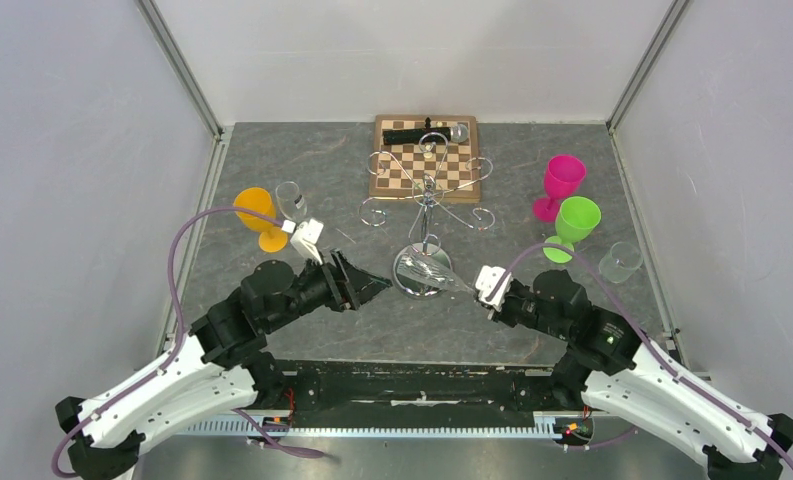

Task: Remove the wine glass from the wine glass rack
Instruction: Place the wine glass at the center of the board.

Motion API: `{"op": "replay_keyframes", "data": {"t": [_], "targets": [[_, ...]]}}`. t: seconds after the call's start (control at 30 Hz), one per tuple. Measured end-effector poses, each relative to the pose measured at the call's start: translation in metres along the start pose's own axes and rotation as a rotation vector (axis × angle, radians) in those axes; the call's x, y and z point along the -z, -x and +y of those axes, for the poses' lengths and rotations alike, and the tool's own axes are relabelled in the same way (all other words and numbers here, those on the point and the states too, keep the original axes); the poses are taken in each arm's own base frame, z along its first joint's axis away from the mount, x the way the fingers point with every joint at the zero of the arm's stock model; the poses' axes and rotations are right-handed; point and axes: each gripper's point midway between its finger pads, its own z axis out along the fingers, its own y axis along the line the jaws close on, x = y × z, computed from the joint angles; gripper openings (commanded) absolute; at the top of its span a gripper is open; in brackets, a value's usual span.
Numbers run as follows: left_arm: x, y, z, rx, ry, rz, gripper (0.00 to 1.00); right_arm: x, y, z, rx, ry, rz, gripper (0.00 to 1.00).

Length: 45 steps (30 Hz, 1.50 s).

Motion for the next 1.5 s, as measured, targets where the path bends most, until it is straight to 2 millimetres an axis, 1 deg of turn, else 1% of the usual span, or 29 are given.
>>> {"op": "replay_keyframes", "data": {"t": [0.3, 0.43, 0.7, 0.97, 1.17, 1.2, 1.23, 1.4, 1.5], "targets": [[-0.001, 0.001, 0.002, 0.128, -0.004, 0.017, 0.7, 0.005, 0.011, 0.002, 0.119, 0.035, -0.06, 0.0], [-0.004, 0.001, 0.009, 0.191, 0.001, 0.032, 0.68, 0.007, 0.017, 0.005, 0.176, 0.057, -0.096, 0.0], [-0.01, -0.01, 0.02, 0.26, 0.002, 0.092, 0.61, 0.008, 0.023, 0.009, 0.245, 0.089, -0.132, 0.0], [-0.014, -0.015, 0.016, 0.291, -0.024, 0.134, 0.51, 0.007, 0.033, 0.01, 0.269, 0.096, -0.175, 0.0], [-0.015, -0.017, 0.015, 0.298, -0.033, 0.147, 0.36, 0.007, 0.037, 0.01, 0.272, 0.097, -0.19, 0.0], [-0.015, -0.017, 0.015, 0.298, -0.035, 0.148, 0.27, 0.007, 0.037, 0.01, 0.272, 0.096, -0.19, 0.0], [-0.015, -0.017, 0.013, 0.298, -0.044, 0.151, 0.24, 0.007, 0.037, 0.01, 0.271, 0.096, -0.19, 0.0], [-0.015, -0.016, 0.012, 0.302, -0.05, 0.155, 0.11, 0.006, 0.036, 0.01, 0.27, 0.098, -0.183, 0.0], [-0.015, -0.016, 0.012, 0.302, -0.053, 0.157, 0.06, 0.006, 0.036, 0.01, 0.27, 0.099, -0.182, 0.0]]}}
